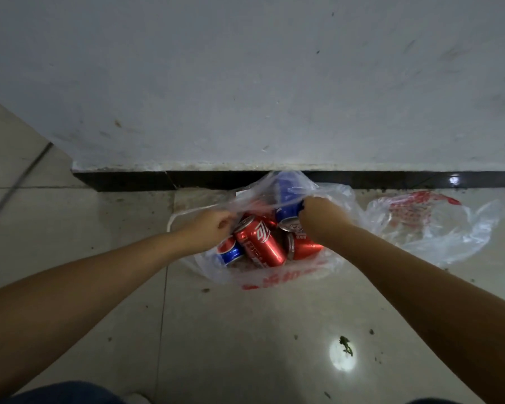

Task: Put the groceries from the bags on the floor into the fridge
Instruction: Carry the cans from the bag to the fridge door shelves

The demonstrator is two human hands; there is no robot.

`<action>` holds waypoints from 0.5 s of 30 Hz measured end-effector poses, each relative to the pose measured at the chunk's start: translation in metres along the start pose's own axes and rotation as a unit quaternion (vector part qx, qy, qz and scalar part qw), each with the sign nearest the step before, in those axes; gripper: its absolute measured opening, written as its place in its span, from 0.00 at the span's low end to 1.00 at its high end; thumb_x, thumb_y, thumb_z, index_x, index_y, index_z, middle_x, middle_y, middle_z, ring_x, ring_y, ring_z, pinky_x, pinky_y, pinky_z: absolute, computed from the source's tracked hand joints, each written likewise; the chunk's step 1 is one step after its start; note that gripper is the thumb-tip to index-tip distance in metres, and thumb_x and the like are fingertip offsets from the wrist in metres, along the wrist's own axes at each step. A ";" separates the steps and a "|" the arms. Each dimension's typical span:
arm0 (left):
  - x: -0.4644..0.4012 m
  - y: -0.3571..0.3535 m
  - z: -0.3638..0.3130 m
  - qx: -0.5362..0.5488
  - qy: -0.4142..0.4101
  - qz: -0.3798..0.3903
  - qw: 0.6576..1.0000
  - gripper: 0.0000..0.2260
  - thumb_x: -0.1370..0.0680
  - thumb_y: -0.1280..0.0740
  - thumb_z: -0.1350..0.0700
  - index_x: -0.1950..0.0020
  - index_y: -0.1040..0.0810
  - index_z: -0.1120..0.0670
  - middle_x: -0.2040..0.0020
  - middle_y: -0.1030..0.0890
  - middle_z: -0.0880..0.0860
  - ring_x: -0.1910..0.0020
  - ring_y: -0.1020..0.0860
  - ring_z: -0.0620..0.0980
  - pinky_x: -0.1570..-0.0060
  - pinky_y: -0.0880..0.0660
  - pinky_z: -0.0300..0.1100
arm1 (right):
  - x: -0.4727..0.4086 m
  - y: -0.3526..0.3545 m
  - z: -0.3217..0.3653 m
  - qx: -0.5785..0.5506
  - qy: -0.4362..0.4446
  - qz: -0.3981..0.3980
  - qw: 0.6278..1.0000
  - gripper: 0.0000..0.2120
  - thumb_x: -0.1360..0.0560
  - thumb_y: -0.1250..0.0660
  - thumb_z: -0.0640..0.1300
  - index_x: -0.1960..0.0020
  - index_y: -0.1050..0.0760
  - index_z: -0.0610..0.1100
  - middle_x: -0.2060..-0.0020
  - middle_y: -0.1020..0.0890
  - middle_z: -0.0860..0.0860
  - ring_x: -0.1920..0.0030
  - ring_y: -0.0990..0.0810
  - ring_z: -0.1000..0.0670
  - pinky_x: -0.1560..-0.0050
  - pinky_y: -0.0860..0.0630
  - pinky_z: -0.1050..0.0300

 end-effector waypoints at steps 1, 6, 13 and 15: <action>0.006 0.005 -0.014 0.061 -0.029 -0.024 0.997 0.09 0.20 0.40 0.61 0.44 0.22 0.56 0.49 0.18 0.58 0.50 0.19 0.53 0.44 0.24 0.50 | -0.002 0.003 0.004 -0.032 -0.012 -0.006 0.999 0.08 0.21 0.42 0.38 0.49 0.25 0.39 0.56 0.23 0.46 0.58 0.24 0.49 0.47 0.22 0.55; 0.012 -0.009 -0.010 -0.078 -0.087 -0.037 0.992 0.16 0.20 0.42 0.51 0.33 0.30 0.52 0.34 0.26 0.52 0.36 0.27 0.49 0.33 0.31 0.47 | -0.011 -0.001 0.009 -0.206 -0.013 0.043 0.978 0.13 0.19 0.43 0.46 0.51 0.24 0.39 0.56 0.20 0.44 0.56 0.21 0.47 0.49 0.23 0.52; -0.001 -0.010 -0.005 -0.326 -0.106 0.047 0.938 0.38 0.28 0.32 0.42 0.24 0.44 0.55 0.24 0.40 0.55 0.25 0.42 0.54 0.26 0.50 0.52 | -0.007 -0.013 0.012 -0.284 -0.044 0.103 0.952 0.16 0.27 0.30 0.53 0.49 0.22 0.41 0.53 0.19 0.44 0.52 0.21 0.47 0.47 0.24 0.54; 0.004 -0.019 -0.004 -0.379 -0.100 0.027 0.920 0.35 0.26 0.32 0.49 0.24 0.44 0.57 0.24 0.40 0.57 0.25 0.42 0.55 0.26 0.47 0.52 | -0.004 -0.012 0.011 -0.294 -0.049 0.088 0.951 0.13 0.27 0.30 0.48 0.50 0.22 0.39 0.55 0.19 0.41 0.54 0.21 0.47 0.48 0.22 0.52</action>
Point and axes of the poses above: each hand's wrist, its own x-axis away from the middle knuckle, its own y-axis out of the back of the hand, z = x × y, the point moved 3 cm from there along -x, towards the middle knuckle
